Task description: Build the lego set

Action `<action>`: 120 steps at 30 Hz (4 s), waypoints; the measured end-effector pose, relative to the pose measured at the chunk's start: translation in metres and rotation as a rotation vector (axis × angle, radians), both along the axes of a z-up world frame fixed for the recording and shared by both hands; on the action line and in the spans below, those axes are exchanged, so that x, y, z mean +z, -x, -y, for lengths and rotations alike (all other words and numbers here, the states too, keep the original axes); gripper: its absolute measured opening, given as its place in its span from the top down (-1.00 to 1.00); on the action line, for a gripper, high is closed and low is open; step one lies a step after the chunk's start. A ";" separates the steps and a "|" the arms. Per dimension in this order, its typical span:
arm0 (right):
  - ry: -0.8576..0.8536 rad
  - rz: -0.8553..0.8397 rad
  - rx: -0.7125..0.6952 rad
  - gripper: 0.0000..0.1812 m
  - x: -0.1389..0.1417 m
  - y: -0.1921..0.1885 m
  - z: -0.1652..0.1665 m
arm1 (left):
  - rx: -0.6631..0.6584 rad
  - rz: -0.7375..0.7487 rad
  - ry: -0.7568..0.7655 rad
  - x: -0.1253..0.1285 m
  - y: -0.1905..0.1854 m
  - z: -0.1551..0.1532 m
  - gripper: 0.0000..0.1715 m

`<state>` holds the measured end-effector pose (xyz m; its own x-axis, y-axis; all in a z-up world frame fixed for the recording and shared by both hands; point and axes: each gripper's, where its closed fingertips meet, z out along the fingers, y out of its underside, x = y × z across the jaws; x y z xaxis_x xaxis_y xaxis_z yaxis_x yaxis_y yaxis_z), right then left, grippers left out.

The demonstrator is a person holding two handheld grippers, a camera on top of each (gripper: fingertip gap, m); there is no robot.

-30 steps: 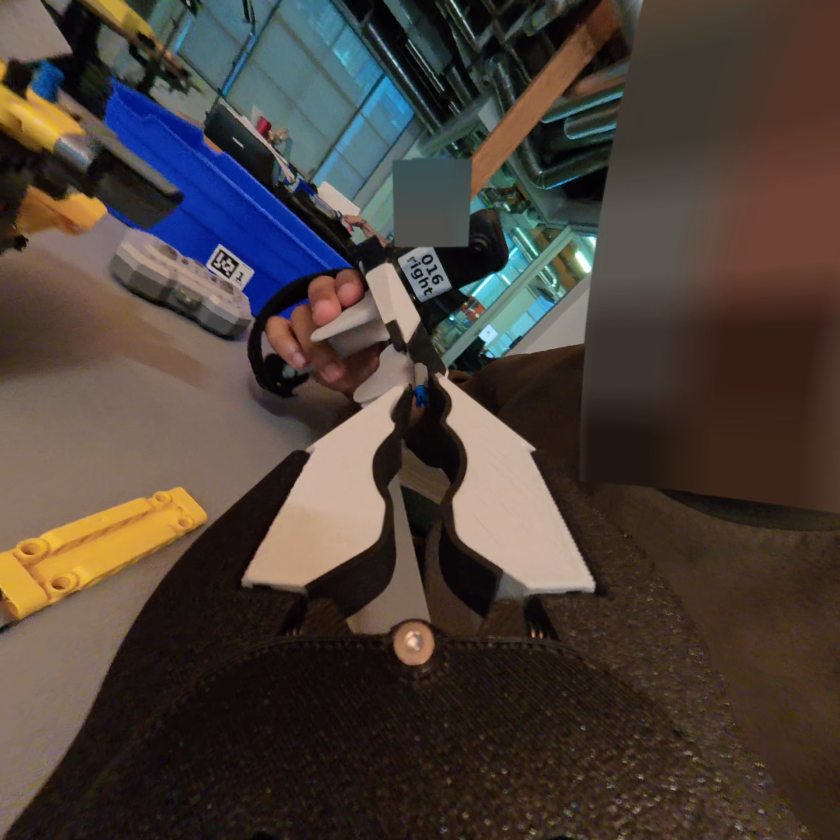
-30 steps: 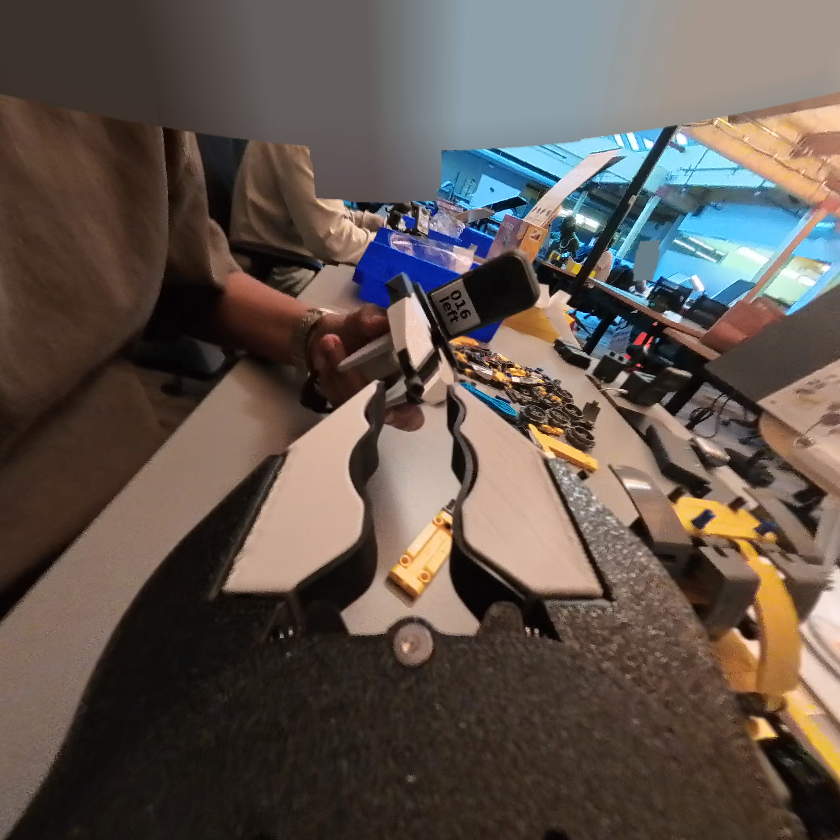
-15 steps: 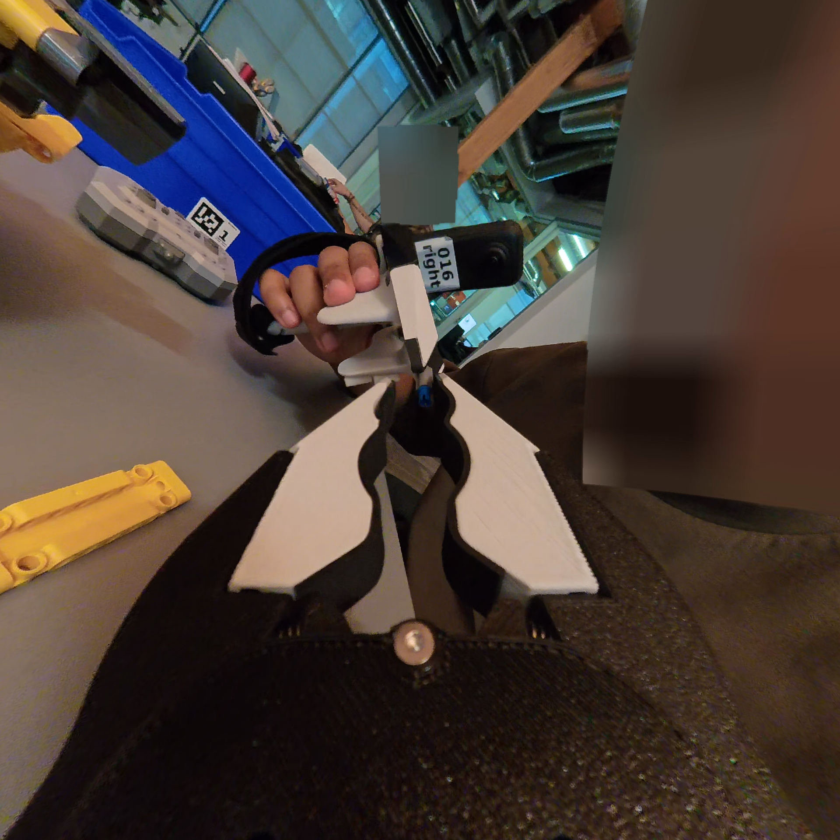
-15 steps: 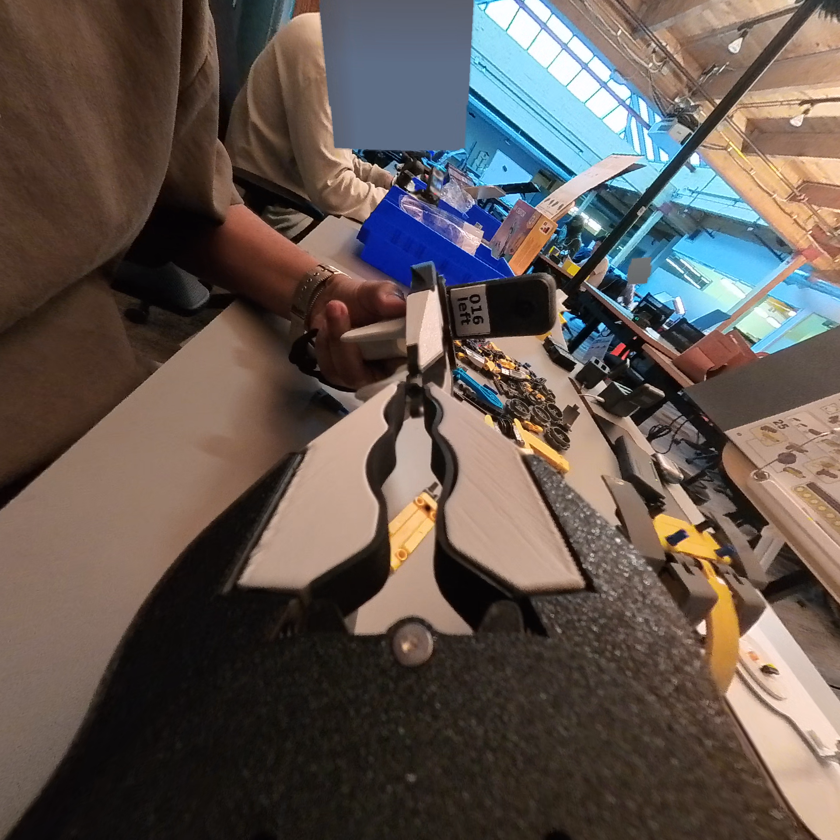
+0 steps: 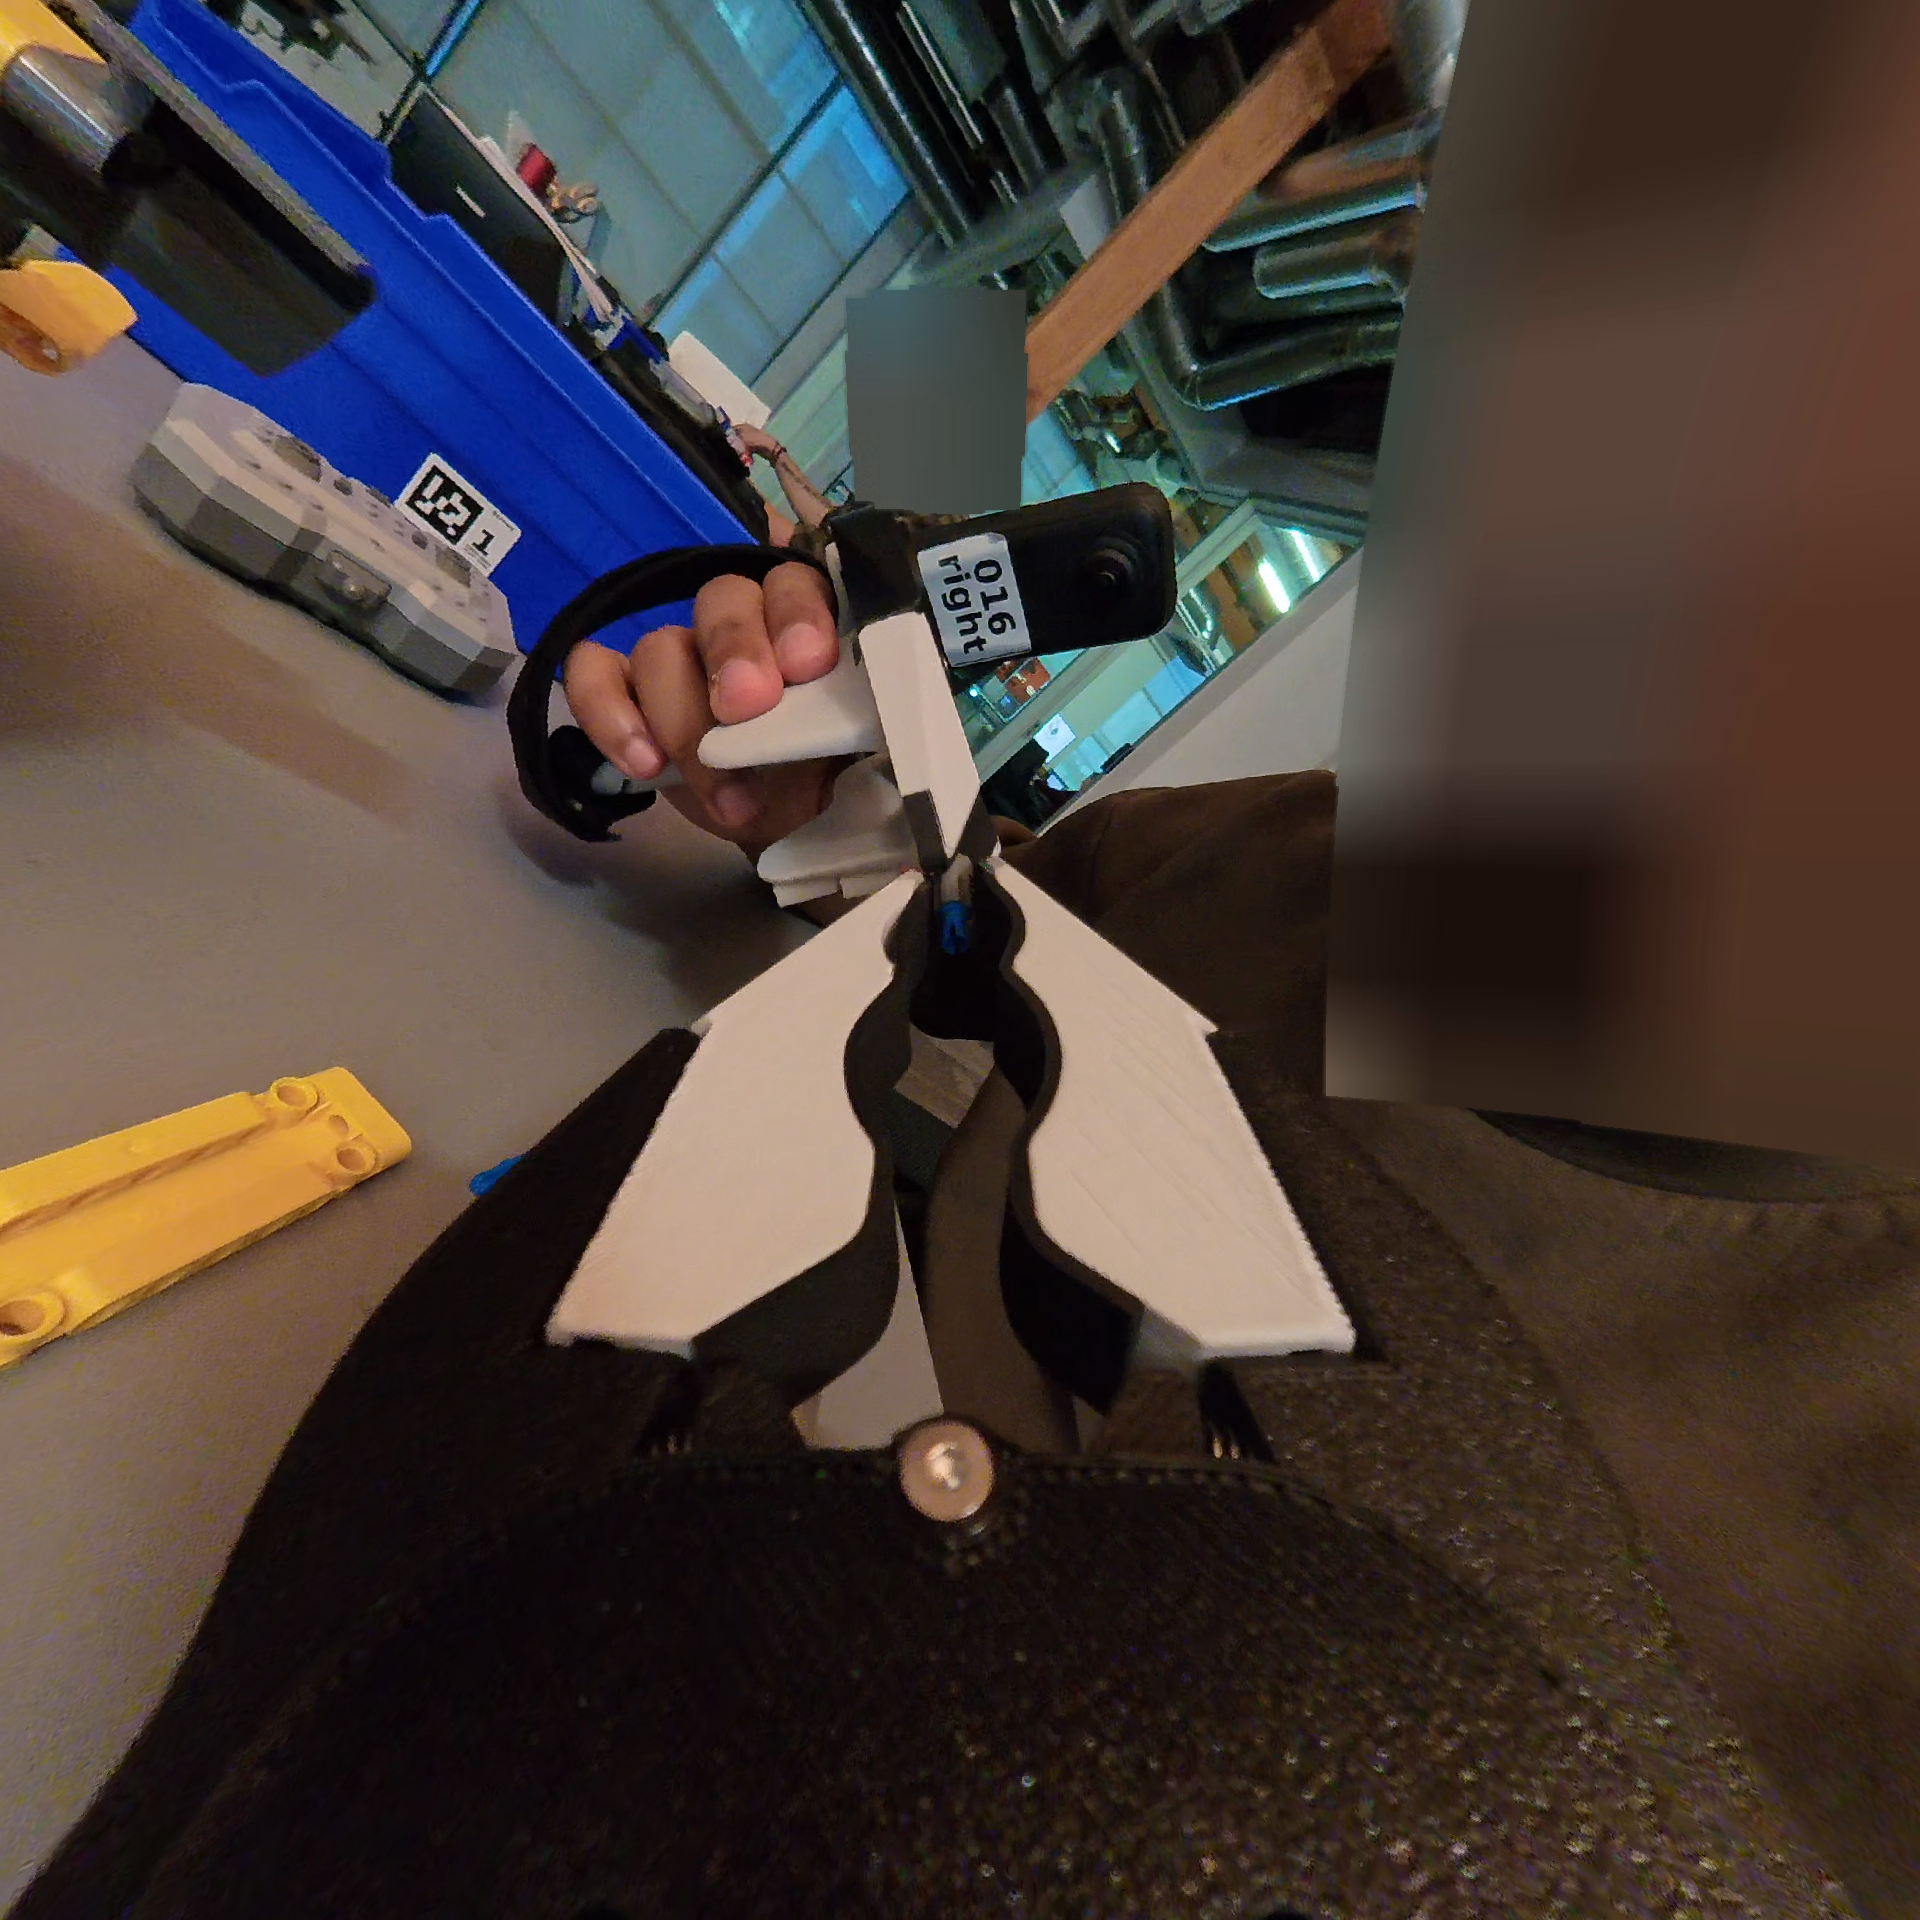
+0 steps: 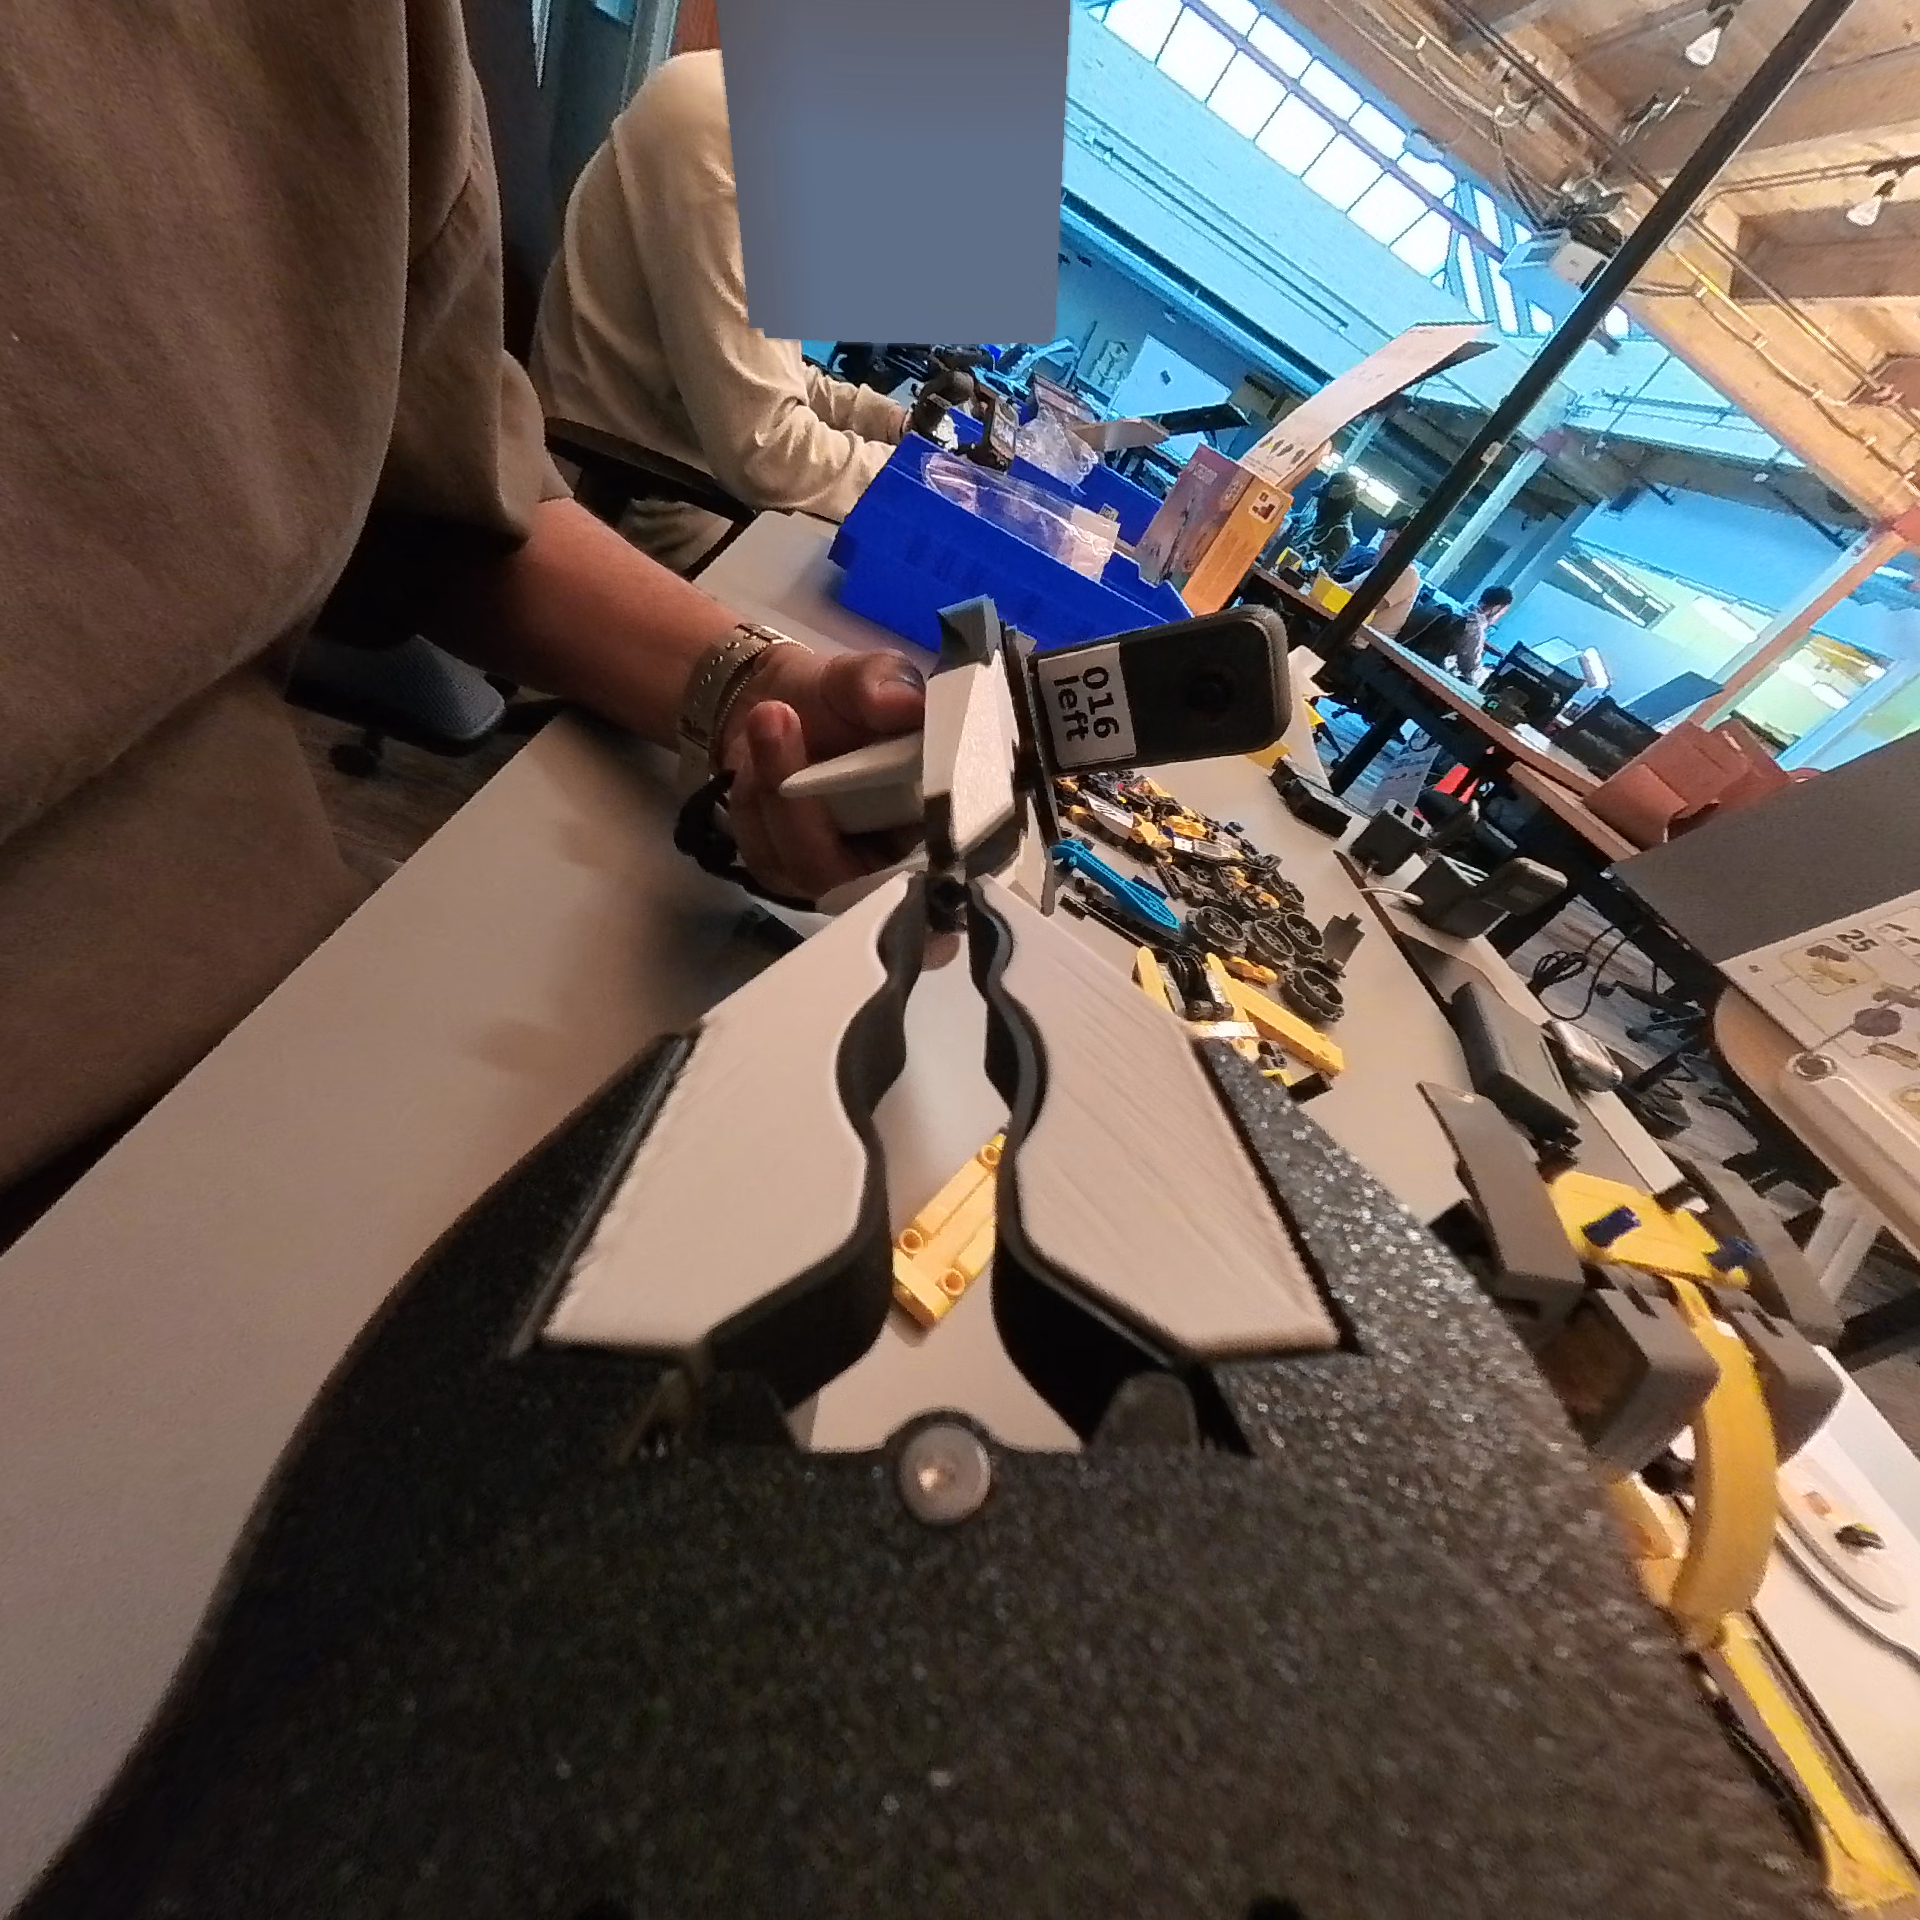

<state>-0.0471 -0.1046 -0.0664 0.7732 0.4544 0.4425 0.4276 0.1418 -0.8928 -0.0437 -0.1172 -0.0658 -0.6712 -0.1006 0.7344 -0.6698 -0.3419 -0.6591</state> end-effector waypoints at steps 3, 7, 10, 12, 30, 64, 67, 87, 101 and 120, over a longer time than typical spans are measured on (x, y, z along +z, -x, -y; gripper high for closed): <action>-0.001 -0.011 -0.010 0.93 0.000 0.000 -0.001 | 0.004 0.002 0.002 0.001 0.000 -0.001 0.97; 0.000 -0.022 -0.022 0.92 0.001 -0.002 -0.003 | 0.027 0.022 -0.022 0.000 -0.003 -0.002 0.97; -0.010 -0.021 -0.035 0.91 0.000 -0.003 -0.004 | 0.050 0.025 -0.035 0.000 -0.006 -0.004 0.98; 0.015 -0.041 -0.060 0.76 -0.002 -0.007 -0.006 | 0.064 0.030 -0.024 0.002 -0.007 -0.008 0.98; 0.836 -0.292 -0.149 0.74 -0.103 -0.015 0.005 | 0.381 0.198 -0.234 0.013 -0.028 -0.055 0.97; 0.434 -0.263 -0.137 0.96 -0.034 -0.038 0.002 | 0.279 0.110 -0.348 -0.019 -0.027 -0.038 0.96; 0.376 -0.248 -0.117 0.96 -0.023 -0.038 0.007 | 0.221 0.101 -0.314 -0.019 -0.021 -0.029 0.96; 0.512 -0.382 -0.018 0.96 -0.033 -0.018 0.007 | 0.104 0.115 -0.313 -0.028 -0.010 -0.010 0.96; 0.567 -0.436 0.033 0.96 -0.035 -0.011 0.010 | 0.078 0.129 -0.351 -0.032 -0.006 -0.004 0.96; 0.601 -0.155 -0.069 0.96 -0.070 -0.014 0.007 | 0.075 0.069 -0.561 -0.066 -0.008 -0.007 0.96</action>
